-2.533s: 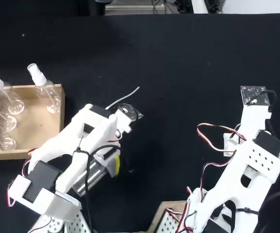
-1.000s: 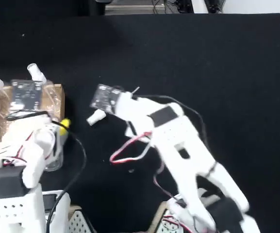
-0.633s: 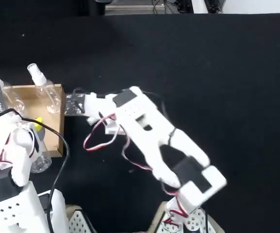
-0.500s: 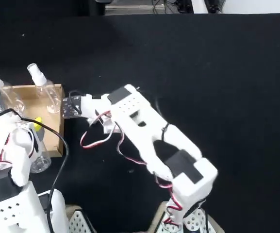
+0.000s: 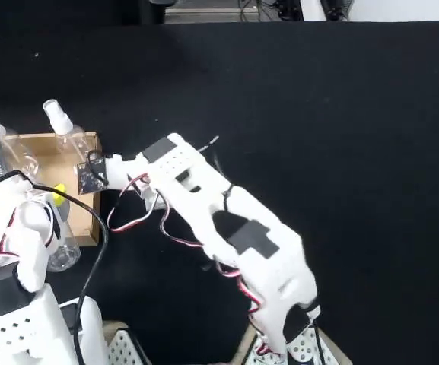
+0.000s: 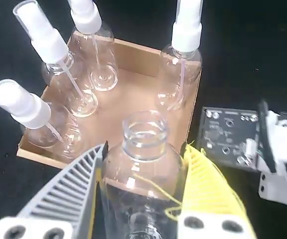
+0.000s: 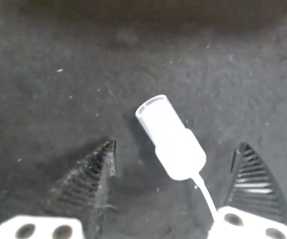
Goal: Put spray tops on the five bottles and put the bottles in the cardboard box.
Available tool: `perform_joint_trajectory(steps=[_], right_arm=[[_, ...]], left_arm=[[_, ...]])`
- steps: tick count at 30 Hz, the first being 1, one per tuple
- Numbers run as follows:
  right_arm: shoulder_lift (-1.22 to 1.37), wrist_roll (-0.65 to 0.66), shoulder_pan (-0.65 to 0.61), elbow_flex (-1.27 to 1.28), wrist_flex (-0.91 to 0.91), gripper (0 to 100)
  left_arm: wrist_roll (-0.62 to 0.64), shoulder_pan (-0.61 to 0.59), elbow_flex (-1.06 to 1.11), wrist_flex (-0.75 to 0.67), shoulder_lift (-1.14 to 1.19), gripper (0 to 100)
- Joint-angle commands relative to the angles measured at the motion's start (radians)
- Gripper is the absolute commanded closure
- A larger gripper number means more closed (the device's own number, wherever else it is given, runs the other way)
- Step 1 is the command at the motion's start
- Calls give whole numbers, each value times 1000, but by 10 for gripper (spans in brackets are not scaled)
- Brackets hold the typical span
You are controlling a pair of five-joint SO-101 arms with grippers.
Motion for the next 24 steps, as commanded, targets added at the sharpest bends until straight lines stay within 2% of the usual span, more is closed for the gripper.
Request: perform_joint_trajectory(steps=[1, 3, 6, 7, 9, 11, 15, 21, 24], right_arm=[[21, 6, 2, -108, 8, 681], [44, 6, 6, -128, 29, 757], [70, 5, 12, -156, 83, 976], [73, 2, 14, -162, 103, 991], [67, -63, 37, -171, 161, 952], [41, -152, 58, -205, 226, 992], [-54, -325, 158, -271, 353, 988], [-248, -634, 353, -315, 390, 987], [-337, -735, 413, -314, 391, 987]], left_arm=[[8, -7, -42, 25, -14, 970], [8, -13, -47, 25, -14, 970], [8, -7, -45, 25, -14, 970], [8, -7, -45, 25, -14, 970], [8, -7, -44, 25, -14, 970], [8, -5, -44, 25, -14, 968], [12, 13, -48, 21, -14, 968], [12, 242, -42, 17, -14, 967], [11, 364, -42, 0, -14, 967]])
